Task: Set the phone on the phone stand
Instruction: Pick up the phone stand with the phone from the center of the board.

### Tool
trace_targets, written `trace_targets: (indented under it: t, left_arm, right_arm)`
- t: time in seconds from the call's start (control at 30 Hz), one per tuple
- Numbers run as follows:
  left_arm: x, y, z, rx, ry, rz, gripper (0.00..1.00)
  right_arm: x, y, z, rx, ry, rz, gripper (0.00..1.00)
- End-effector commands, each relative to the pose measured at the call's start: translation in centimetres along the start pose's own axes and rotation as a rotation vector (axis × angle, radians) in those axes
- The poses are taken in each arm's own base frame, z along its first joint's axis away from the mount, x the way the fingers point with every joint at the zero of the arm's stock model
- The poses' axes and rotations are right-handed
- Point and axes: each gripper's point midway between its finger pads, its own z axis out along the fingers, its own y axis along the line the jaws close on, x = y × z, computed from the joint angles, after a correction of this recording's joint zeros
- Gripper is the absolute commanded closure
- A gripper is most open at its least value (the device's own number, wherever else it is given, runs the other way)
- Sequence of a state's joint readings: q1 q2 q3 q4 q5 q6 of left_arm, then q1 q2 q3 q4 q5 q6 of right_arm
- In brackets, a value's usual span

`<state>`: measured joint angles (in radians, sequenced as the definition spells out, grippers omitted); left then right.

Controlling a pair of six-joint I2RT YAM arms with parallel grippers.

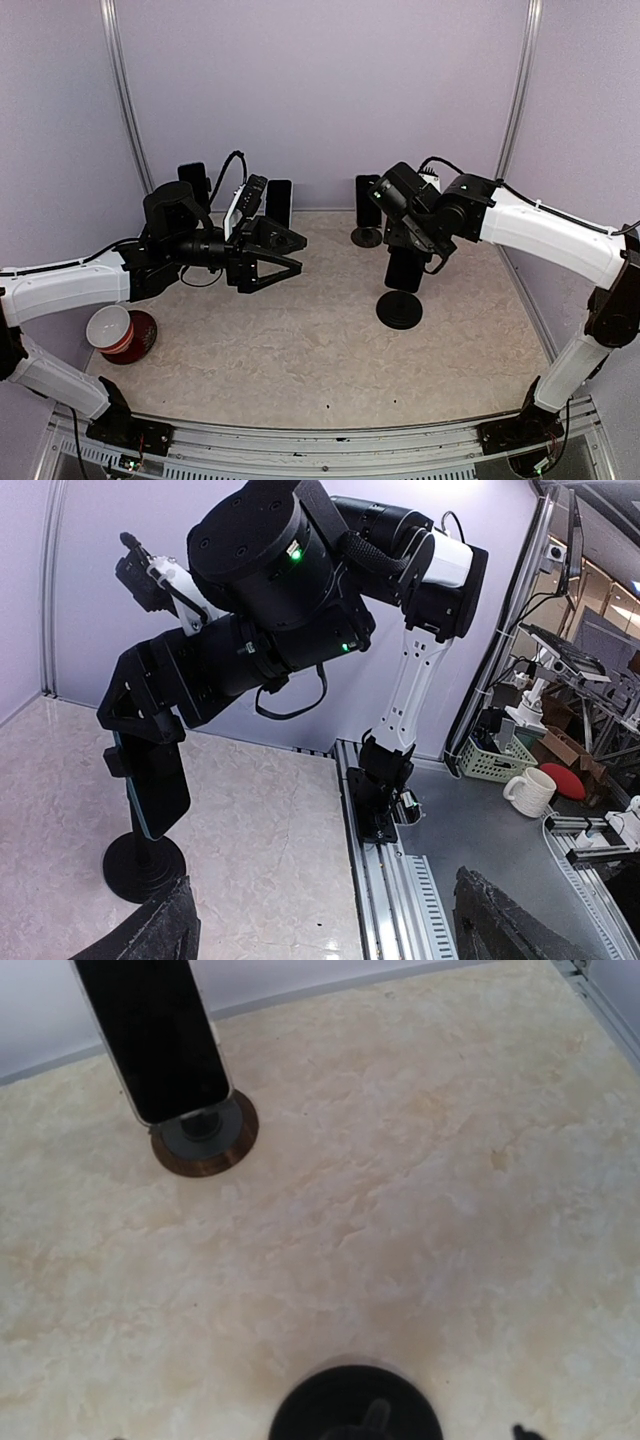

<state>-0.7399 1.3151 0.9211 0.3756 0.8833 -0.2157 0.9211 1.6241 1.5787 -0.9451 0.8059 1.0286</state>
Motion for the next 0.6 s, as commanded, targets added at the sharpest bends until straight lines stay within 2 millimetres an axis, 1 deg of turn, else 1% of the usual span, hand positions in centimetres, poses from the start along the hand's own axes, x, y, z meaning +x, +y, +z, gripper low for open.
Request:
trace_targets:
  t: [0.0,0.13,0.23,0.27,0.43,0.57]
  left_arm:
    - [-1.7,-0.6,-0.5,0.007,-0.039,0.054,0.15]
    - [-1.8,-0.7,-0.5,0.007,-0.041,0.057,0.15]
    - [-1.7,-0.7,-0.5,0.007,-0.040,0.056,0.14]
    - [-1.7,-0.7,-0.5,0.007,-0.039,0.056,0.15]
    - [-1.8,-0.7,-0.6,0.006,-0.041,0.061,0.14]
    - [-1.8,-0.7,-0.6,0.007,-0.040,0.058,0.15]
  right_arm:
    - [-1.2,0.3,-0.9,-0.029,-0.045,-0.043,0.32]
    - [-2.9,0.9,-1.2,-0.083,-0.079,-0.081,0.36]
    - [-4.4,0.5,-1.0,-0.114,-0.096,-0.082,0.40]
    - [-5.3,0.3,-1.0,-0.131,-0.113,-0.069,0.41]
    - [-8.1,-0.8,-0.9,-0.205,-0.158,-0.064,0.42]
    - [-10.0,-1.7,-0.6,-0.223,-0.191,-0.086,0.43]
